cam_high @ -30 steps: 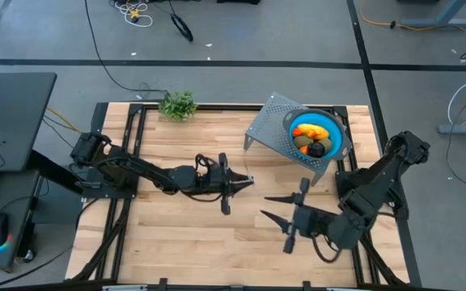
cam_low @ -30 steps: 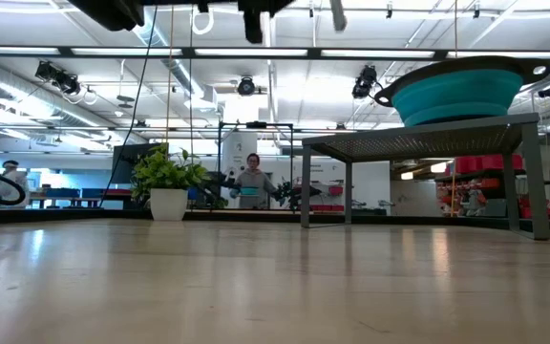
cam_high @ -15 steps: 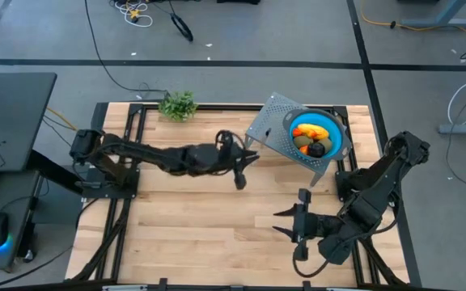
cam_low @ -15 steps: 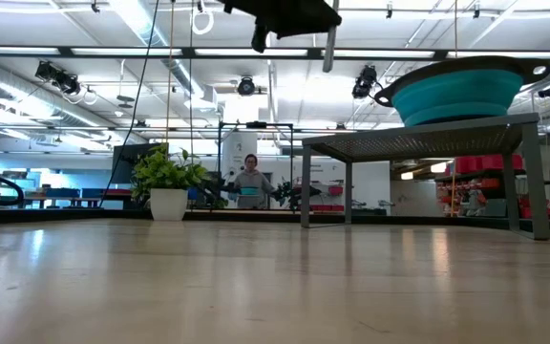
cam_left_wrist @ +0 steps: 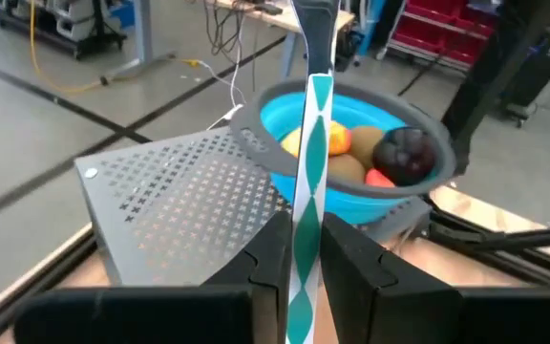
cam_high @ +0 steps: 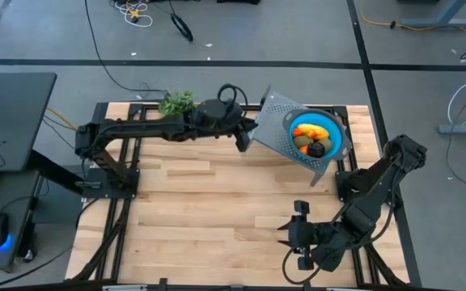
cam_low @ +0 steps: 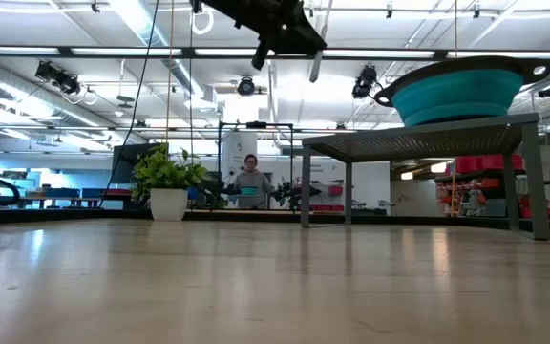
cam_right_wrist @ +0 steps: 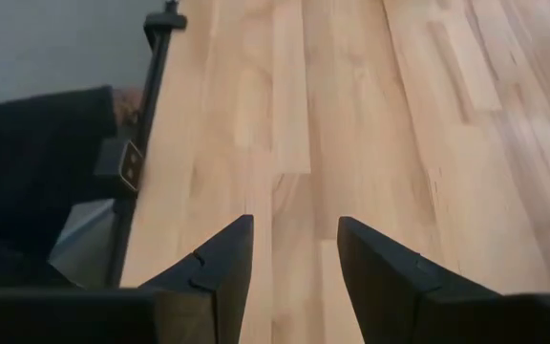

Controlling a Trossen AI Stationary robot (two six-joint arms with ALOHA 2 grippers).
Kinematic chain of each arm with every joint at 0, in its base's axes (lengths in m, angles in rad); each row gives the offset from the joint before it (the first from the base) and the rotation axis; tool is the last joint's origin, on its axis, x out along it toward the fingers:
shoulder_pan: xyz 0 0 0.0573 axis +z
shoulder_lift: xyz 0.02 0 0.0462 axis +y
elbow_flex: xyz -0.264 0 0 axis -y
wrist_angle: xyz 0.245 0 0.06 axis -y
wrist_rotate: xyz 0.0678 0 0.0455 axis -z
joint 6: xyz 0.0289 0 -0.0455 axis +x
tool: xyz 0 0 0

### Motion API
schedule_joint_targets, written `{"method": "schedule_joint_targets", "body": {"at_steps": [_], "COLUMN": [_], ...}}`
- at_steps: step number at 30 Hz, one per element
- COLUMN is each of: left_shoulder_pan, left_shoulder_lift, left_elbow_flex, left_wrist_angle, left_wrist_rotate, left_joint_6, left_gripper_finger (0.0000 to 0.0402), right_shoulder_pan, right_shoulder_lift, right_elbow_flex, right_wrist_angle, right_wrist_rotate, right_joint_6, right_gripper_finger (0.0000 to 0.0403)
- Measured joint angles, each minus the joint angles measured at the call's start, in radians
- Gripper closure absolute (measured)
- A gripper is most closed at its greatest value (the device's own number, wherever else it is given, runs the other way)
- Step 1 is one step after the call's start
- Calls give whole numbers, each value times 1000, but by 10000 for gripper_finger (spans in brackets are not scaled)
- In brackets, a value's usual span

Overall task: Pick & Place Fruit
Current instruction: Put the knife on the shelf

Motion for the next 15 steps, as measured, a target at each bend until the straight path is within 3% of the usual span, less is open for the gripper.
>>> {"method": "schedule_joint_targets", "body": {"at_steps": [15], "left_shoulder_pan": [51], "left_shoulder_lift": [23], "left_elbow_flex": [6], "left_wrist_angle": [86], "left_wrist_rotate": [-5], "left_joint_6": [-58], "left_gripper_finger": [345], "right_shoulder_pan": [-2], "right_shoulder_lift": [88], "right_elbow_flex": [0], "right_wrist_angle": [-5], "right_wrist_rotate": [1], "right_joint_6": [2], "right_gripper_finger": [238]}}
